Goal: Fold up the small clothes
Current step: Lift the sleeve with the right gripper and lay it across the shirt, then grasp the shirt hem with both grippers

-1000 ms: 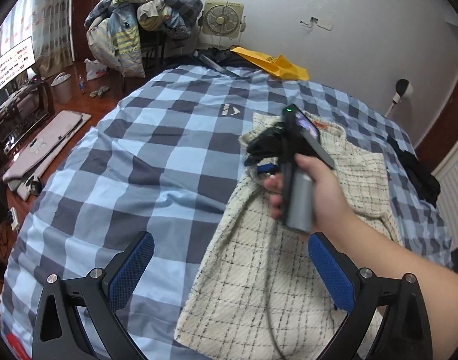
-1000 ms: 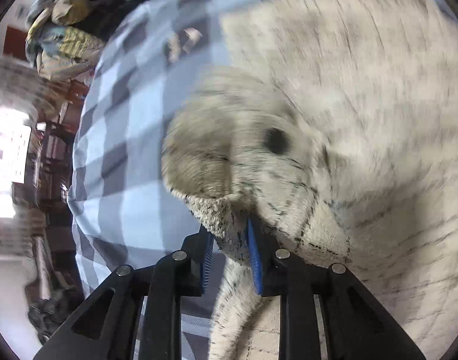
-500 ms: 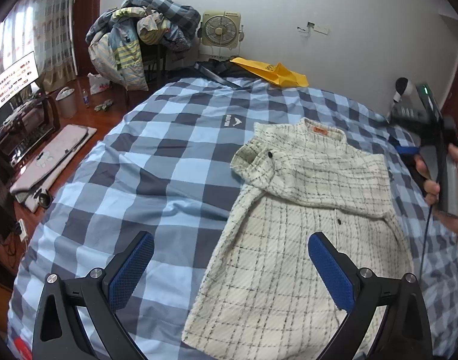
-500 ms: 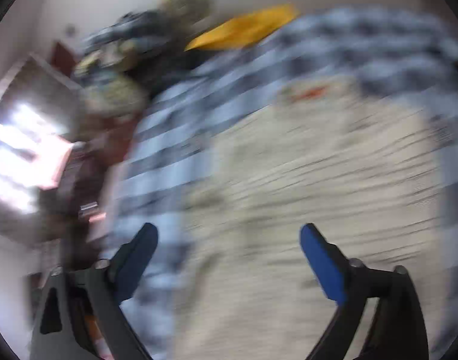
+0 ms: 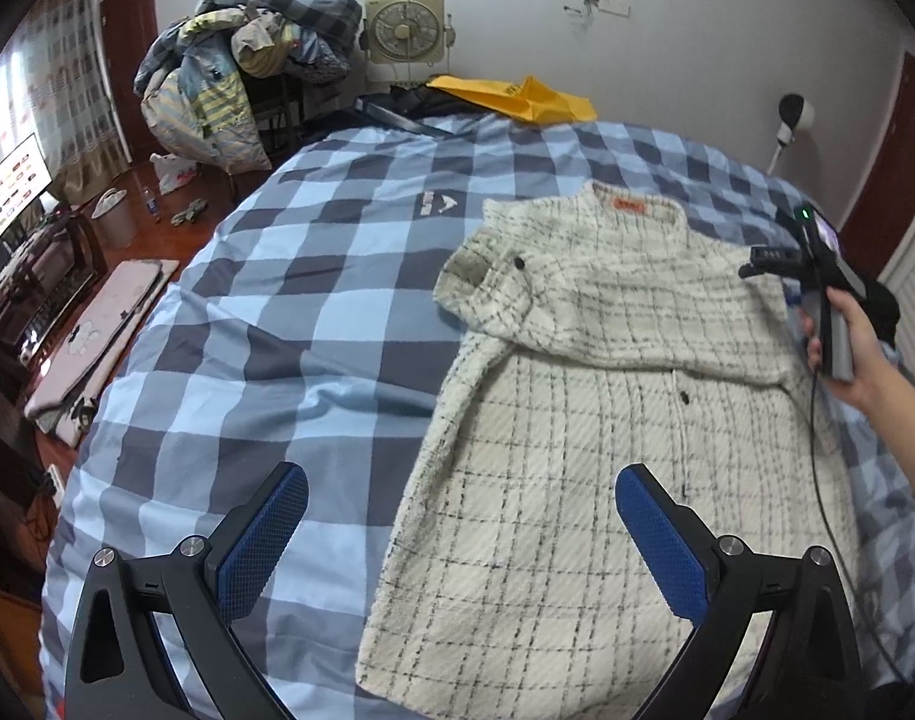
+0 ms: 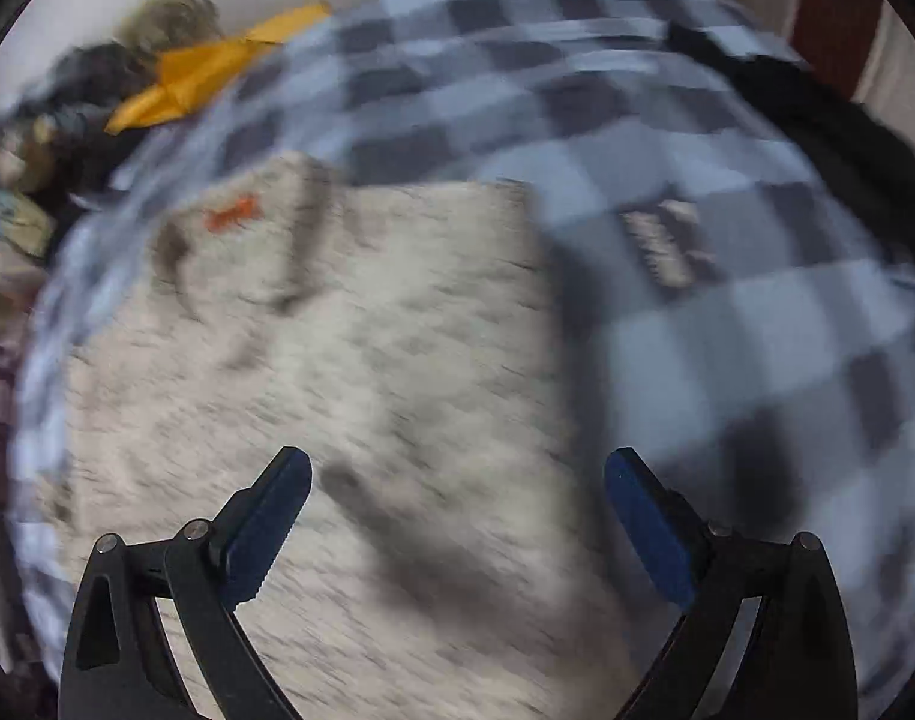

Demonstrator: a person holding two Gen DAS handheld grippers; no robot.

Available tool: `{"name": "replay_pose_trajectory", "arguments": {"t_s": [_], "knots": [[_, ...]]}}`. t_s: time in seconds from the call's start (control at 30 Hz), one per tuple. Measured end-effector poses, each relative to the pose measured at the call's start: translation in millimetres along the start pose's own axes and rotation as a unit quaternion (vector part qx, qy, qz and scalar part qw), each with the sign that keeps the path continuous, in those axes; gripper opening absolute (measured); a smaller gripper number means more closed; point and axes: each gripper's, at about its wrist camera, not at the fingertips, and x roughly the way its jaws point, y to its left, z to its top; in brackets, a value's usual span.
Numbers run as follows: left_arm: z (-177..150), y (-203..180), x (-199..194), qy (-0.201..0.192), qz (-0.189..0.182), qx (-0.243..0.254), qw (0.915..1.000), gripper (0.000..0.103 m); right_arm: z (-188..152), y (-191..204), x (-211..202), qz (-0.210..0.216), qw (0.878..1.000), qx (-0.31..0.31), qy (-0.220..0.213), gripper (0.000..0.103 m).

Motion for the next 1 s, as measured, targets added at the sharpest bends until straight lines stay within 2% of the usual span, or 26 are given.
{"name": "replay_pose_trajectory", "arguments": {"t_s": [0.03,0.07,0.1,0.17,0.3,0.37,0.4,0.43,0.47,0.53,0.57,0.63,0.67,0.7,0.8,0.87,0.93,1.0], "knots": [[-0.2,-1.6,2.3,0.004,0.002,0.002,1.0,0.103,2.4,6.7,4.9,-0.002,1.0,-0.007,-0.001,0.091],[-0.7,-3.0,4.3,0.008,0.002,0.004,1.0,0.103,4.6,11.0,7.8,-0.021,1.0,-0.013,-0.005,0.044],[-1.3,-4.3,5.9,0.01,0.004,0.006,0.9999,0.103,8.5,9.5,13.1,-0.023,1.0,-0.007,0.002,0.016],[-1.9,-6.6,8.3,0.013,0.007,0.011,0.9998,0.103,18.0,-8.9,20.2,0.014,0.999,0.05,0.007,0.015],[-2.4,-9.6,10.8,0.014,0.014,0.021,0.9996,0.103,22.0,-47.6,11.6,0.016,0.994,0.109,-0.007,0.013],[-3.2,-10.3,12.9,0.017,0.021,0.027,0.9993,0.103,21.4,-74.7,2.5,0.023,0.986,0.161,-0.021,0.013],[-2.8,-10.5,13.9,0.019,0.023,0.029,0.9991,0.103,22.1,-84.9,3.1,0.025,0.984,0.174,-0.022,0.014],[-2.6,-10.7,14.6,0.022,0.024,0.03,0.999,0.103,22.0,-91.6,8.2,0.032,0.984,0.175,-0.002,0.015],[-3.0,-10.4,15.1,0.025,0.024,0.032,0.9989,0.103,21.3,-94.6,12.0,0.042,0.984,0.174,0.018,0.018],[-3.6,-10.7,16.2,0.028,0.025,0.038,0.9986,0.103,14.1,-108.4,3.6,0.071,0.977,0.196,0.042,0.033],[-4.4,-11.9,18.0,0.034,0.024,0.045,0.9981,0.103,11.2,-113.5,-5.5,0.079,0.974,0.208,0.038,0.042],[-5.9,-12.8,21.1,0.046,0.018,0.055,0.9973,0.103,1.1,-132.4,-35.6,0.074,0.965,0.25,0.021,0.051],[-7.2,-13.2,22.6,0.053,0.013,0.06,0.9967,0.103,-6.5,-138.6,-53.8,0.062,0.963,0.261,0.016,0.064],[-8.4,-13.7,23.3,0.057,0.013,0.066,0.9961,0.103,-13.1,-139.7,-64.9,0.057,0.964,0.26,0.012,0.071],[-13.1,-16.2,21.2,0.061,0.013,0.09,0.994,0.103,-40.7,-127.5,-103.3,0.06,0.976,0.21,0.029,0.071],[-15.3,-13.5,16.3,0.059,0.005,0.093,0.9939,0.103,-71.7,-112.3,-138.4,0.064,0.982,0.168,0.053,0.071],[-18.4,-8.3,12.7,0.066,-0.011,0.097,0.993,0.103,-102.3,-106.4,-174.5,0.072,0.985,0.139,0.07,0.071],[-22.8,-3.7,13.0,0.075,-0.009,0.113,0.9907,0.103,-122.1,-99.3,-205.8,0.074,0.987,0.112,0.084,0.071]]}}
